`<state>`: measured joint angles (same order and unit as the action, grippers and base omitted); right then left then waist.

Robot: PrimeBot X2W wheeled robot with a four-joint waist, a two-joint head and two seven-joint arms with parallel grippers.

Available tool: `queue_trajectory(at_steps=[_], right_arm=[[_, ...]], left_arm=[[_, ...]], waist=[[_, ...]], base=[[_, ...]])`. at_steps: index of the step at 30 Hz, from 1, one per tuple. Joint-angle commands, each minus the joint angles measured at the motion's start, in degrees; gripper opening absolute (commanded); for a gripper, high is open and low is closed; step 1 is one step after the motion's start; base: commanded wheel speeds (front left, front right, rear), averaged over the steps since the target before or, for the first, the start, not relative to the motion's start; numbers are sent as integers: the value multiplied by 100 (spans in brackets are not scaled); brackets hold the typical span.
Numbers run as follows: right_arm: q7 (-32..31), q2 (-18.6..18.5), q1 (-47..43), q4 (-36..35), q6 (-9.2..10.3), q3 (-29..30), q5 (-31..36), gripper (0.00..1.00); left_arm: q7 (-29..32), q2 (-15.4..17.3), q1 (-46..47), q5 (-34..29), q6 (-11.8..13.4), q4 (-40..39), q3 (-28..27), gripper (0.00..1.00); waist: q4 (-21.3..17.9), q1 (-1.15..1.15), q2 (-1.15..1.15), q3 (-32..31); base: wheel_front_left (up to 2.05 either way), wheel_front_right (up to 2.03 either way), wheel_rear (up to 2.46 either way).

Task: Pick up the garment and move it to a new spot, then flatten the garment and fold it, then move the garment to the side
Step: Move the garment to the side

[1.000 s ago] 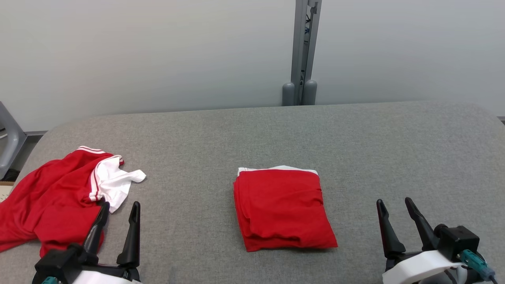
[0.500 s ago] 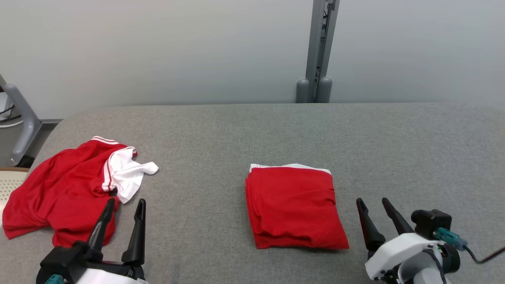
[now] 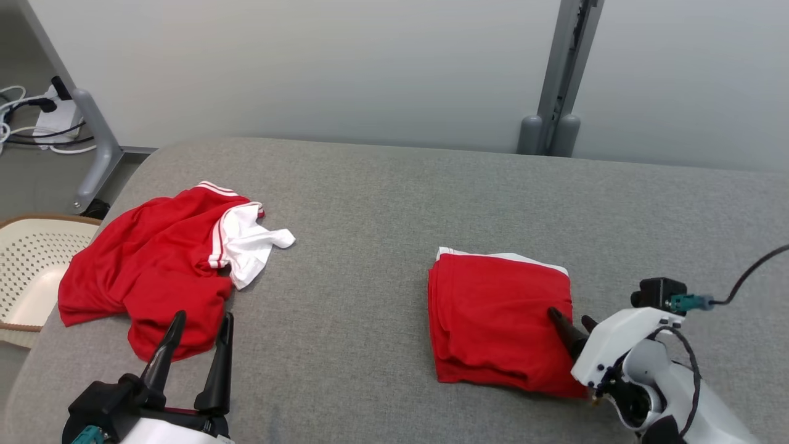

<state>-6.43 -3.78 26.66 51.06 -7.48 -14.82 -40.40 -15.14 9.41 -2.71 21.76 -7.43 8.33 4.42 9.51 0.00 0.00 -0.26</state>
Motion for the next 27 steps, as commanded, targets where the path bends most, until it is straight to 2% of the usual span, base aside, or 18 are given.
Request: queue_trajectory(at_steps=[1,5,11,16,17,19,27], right_arm=[[-77,-71,85,45,-3,24,-24,100],[-495,-161,537,662,-3,173,109,100],[-1001,-91,875,1453,-3,349,109,100],[-1168,57,834,1517,-3,370,-192,100],[-1121,64,808,1479,-3,352,-232,50],[-1019,67,772,1404,-3,298,-278,0],[-539,-14,782,1104,-3,-34,-227,0]], left_arm=[[1,28,106,31,-11,6,-4,100],[1,73,138,73,-11,29,38,100],[1,157,228,138,-11,66,90,100],[1,207,243,184,-11,90,102,100],[1,208,251,191,-11,98,106,100],[0,215,261,190,-11,110,96,100],[1,210,197,211,-11,110,107,100]], waist=[[58,0,0,29],[213,0,0,83],[406,0,0,165],[479,0,0,209],[484,0,0,211],[479,0,0,207],[271,0,0,143]], base=[[0,0,0],[0,0,0],[0,0,0],[0,0,0],[0,0,0],[0,0,0],[0,0,0]])
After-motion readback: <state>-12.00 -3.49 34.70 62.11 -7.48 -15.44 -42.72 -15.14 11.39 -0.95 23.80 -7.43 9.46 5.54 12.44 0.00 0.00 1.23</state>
